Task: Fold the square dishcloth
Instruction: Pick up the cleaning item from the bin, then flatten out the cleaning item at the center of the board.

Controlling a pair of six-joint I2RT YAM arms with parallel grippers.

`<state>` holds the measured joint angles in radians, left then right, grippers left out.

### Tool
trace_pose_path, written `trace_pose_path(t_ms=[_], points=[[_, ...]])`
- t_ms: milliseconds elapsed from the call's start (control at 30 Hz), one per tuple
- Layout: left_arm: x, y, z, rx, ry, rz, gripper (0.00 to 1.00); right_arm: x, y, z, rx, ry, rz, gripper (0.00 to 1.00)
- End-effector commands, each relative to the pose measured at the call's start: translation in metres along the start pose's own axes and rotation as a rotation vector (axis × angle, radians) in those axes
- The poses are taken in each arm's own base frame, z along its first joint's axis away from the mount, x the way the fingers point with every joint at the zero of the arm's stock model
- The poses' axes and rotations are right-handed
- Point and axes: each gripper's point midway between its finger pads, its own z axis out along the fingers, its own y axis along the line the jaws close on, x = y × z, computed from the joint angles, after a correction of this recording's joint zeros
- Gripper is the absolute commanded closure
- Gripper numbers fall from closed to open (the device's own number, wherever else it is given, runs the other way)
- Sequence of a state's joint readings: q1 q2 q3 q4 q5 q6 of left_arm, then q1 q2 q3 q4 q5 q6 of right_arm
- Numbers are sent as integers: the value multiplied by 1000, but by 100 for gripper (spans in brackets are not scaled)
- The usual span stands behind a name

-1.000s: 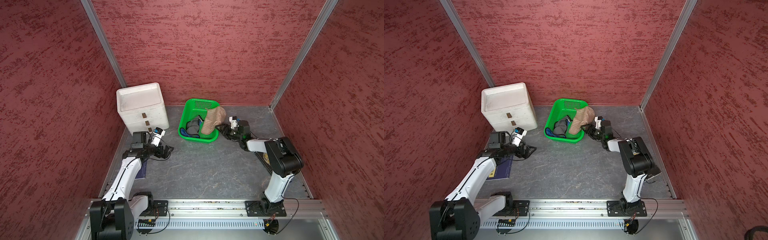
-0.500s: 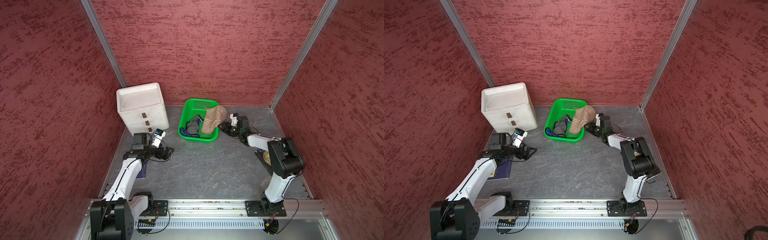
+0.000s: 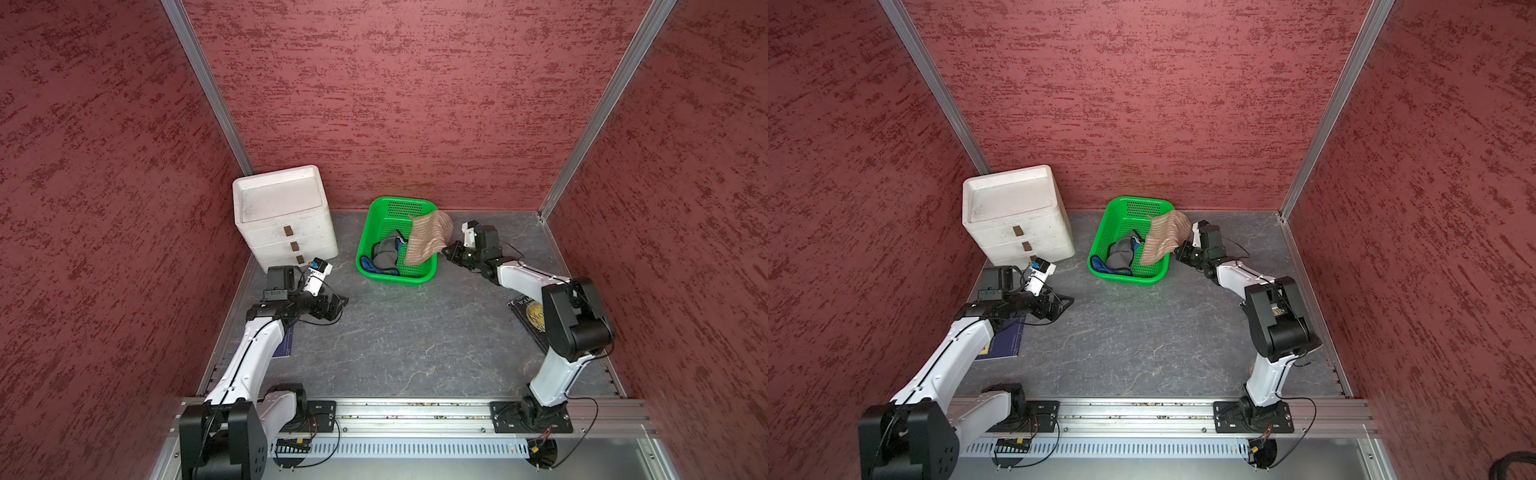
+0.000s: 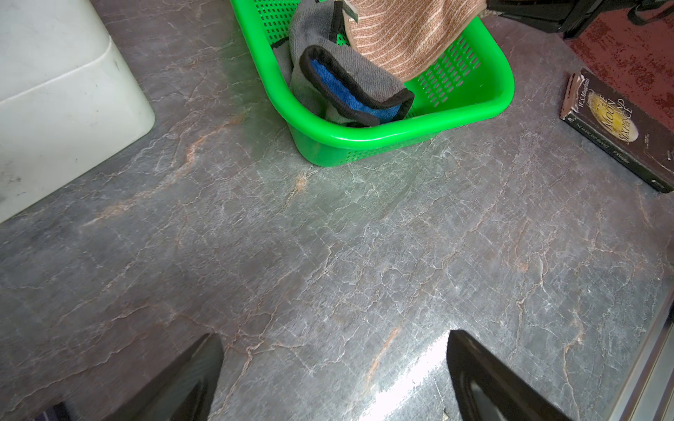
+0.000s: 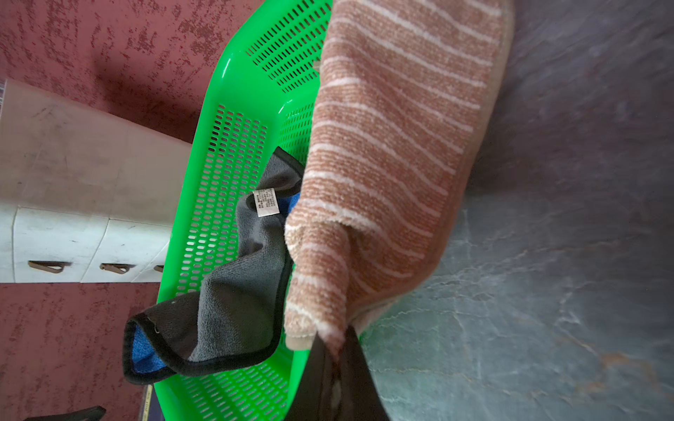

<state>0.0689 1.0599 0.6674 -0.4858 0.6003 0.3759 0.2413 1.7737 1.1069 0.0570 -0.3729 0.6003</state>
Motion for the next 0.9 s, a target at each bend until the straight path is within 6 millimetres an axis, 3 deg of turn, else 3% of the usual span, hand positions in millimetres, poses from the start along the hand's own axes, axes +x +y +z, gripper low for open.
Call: trace_pose_path(t_ms=[0,167,267,467,567,733,867], points=[[-2,0,-1,-6,-15,32,0,-23,27,-30,30,-59,-115,100],[-5,0,-1,1,-9,25,0,-27,79,-71,43,-92,-286,100],[-8,-3,-3,13,-6,30,0,-10,105,-93,76,-73,-383,100],[-7,-19,-9,76,19,74,0,56,158,-150,97,-38,-594,100],[-2,-36,-12,138,54,111,0,98,175,-191,87,-1,-665,100],[12,-61,7,186,130,232,0,147,180,-237,26,84,-651,100],[12,-69,35,158,180,312,0,184,181,-251,-28,200,-646,100]])
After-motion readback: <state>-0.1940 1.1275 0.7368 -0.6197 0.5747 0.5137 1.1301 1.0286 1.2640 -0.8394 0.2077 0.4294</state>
